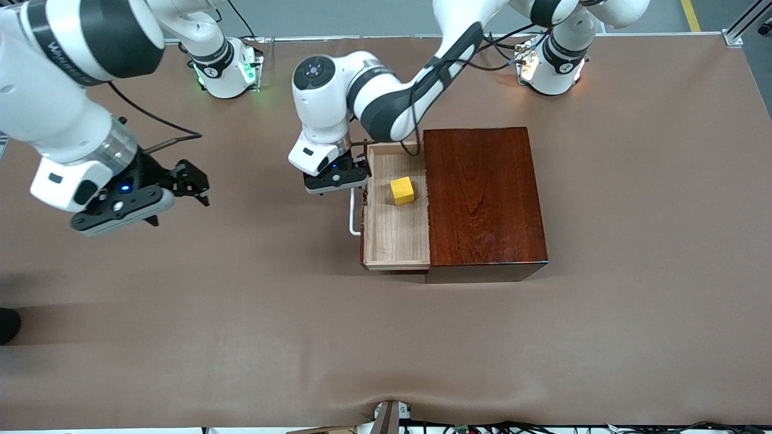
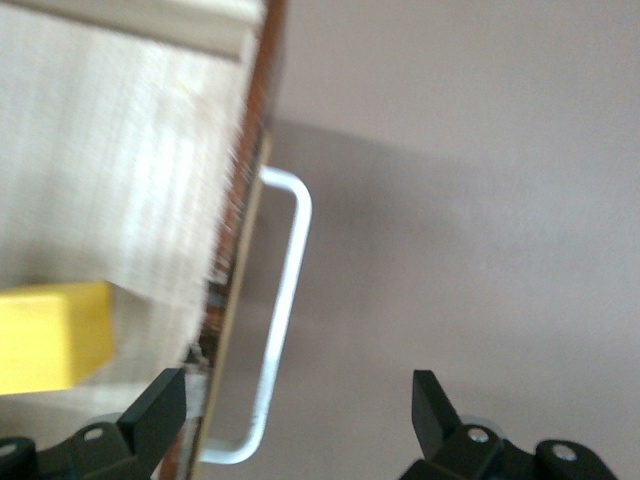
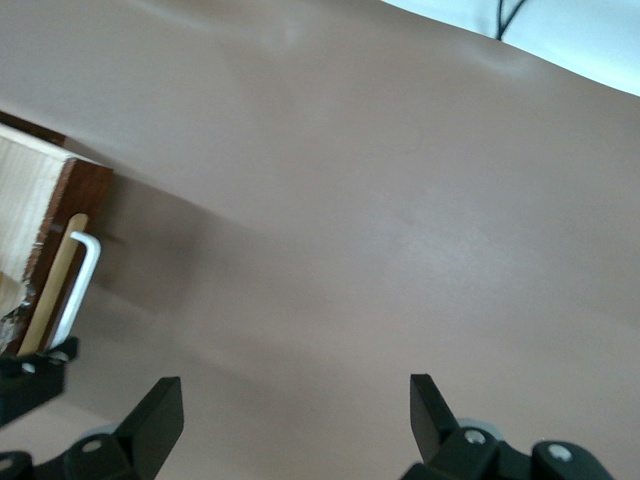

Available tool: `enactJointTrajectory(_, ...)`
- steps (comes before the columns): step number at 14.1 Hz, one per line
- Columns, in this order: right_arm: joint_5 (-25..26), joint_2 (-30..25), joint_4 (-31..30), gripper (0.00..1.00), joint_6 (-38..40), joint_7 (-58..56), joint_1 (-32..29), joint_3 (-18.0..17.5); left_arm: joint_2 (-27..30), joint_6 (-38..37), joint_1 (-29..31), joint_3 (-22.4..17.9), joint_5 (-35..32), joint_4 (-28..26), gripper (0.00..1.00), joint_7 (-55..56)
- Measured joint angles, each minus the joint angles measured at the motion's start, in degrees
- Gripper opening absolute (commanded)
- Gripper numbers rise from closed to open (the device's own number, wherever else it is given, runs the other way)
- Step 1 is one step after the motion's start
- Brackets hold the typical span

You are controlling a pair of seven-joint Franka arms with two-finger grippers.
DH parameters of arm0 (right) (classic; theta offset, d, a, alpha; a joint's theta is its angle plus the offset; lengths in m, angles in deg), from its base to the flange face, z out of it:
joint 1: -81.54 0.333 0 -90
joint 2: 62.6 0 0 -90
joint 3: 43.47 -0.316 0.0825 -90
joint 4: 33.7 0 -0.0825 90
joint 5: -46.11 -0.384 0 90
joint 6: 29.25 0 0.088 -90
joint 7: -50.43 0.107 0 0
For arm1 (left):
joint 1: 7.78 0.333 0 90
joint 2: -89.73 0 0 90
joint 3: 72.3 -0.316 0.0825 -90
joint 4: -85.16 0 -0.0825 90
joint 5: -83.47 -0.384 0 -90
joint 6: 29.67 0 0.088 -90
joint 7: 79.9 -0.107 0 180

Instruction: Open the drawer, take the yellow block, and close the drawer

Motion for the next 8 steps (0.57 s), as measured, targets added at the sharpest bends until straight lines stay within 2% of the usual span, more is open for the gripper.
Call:
enactJointTrajectory(5, -0.08, 0.05, -0.02, 1.0, -0.02, 3.55, 2.69, -0.03, 13.1, -10.92, 9.69, -0.62, 0.0, 0.25, 1.0, -1.3)
enactJointTrajectory(8, -0.1, 0.5, -0.2, 1.0, -0.02, 9.86, 5.63, -0.09, 16.6, -16.41, 16.55, -0.74, -0.01, -0.35, 1.0, -7.57)
